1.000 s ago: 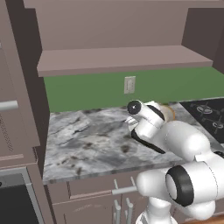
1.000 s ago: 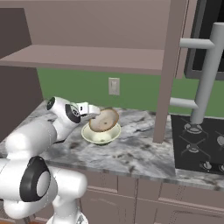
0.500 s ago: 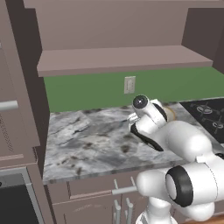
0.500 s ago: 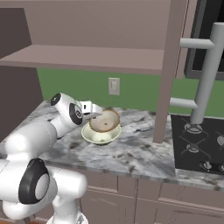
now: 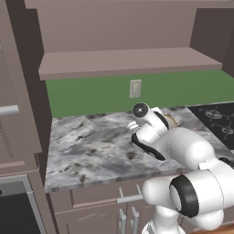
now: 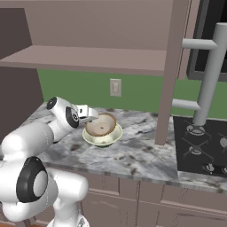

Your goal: Pick up the bowls on the counter and stack them on top of one another in the open cabinet. Place the smaller bowl on top of the larger bowl.

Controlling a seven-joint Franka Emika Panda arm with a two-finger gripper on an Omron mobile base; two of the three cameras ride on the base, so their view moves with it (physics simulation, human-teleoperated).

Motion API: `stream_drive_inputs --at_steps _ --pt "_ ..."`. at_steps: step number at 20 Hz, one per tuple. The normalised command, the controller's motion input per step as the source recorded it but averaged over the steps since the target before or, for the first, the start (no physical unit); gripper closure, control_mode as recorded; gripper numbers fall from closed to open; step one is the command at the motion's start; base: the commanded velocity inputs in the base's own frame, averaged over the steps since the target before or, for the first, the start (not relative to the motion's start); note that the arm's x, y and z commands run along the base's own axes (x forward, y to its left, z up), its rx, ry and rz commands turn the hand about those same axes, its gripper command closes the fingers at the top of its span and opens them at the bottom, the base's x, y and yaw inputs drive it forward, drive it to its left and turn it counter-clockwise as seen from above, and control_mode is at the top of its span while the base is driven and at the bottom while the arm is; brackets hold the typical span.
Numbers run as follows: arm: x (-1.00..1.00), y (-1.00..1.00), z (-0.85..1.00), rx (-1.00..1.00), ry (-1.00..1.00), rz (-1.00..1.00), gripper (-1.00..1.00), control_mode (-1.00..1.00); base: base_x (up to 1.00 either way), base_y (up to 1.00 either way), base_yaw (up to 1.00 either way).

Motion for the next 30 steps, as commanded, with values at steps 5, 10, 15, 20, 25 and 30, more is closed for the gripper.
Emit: stream_drive_inputs --at_steps 5,10,15,20,25,30 --pt "0.00 0.01 0.00 0.00 0.00 0.00 1.00 -1.00 0.00 0.00 0.00" --pt "0.10 0.01 -0.11 0.03 0.01 0.00 1.00 -1.00 0.00 0.00 0.00" --pt "0.10 0.03 -0.25 0.01 0.01 0.00 1.00 -1.00 0.00 0.00 0.00" --pt "0.11 0.07 -0.20 0.00 0.00 0.00 1.00 -1.00 0.00 0.00 0.00" --pt "0.08 0.06 -0.19 -0.01 0.00 0.00 1.00 -1.00 0.00 0.00 0.00" --pt "0.07 0.01 -0.04 -0.02 -0.01 0.00 1.00 -1.00 0.00 0.00 0.00"
